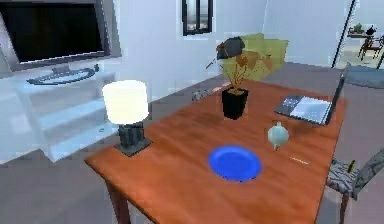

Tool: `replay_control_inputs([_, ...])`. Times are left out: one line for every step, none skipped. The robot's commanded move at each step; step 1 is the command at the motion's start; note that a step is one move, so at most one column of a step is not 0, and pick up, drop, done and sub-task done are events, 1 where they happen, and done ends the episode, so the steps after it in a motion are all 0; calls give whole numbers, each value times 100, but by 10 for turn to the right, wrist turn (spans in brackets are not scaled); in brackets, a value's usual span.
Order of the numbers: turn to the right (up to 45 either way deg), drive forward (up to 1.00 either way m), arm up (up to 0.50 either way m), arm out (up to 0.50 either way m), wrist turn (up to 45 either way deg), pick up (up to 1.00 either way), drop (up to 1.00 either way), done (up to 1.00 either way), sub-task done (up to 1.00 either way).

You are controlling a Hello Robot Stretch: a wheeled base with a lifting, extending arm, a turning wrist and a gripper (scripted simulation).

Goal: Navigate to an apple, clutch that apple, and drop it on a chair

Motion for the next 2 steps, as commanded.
replay_control_inputs([-450, 0, 0, 0, 0, 0, 0, 0, 0])
replay_control_inputs([-450, 0, 0, 0, 0, 0, 0, 0, 0])
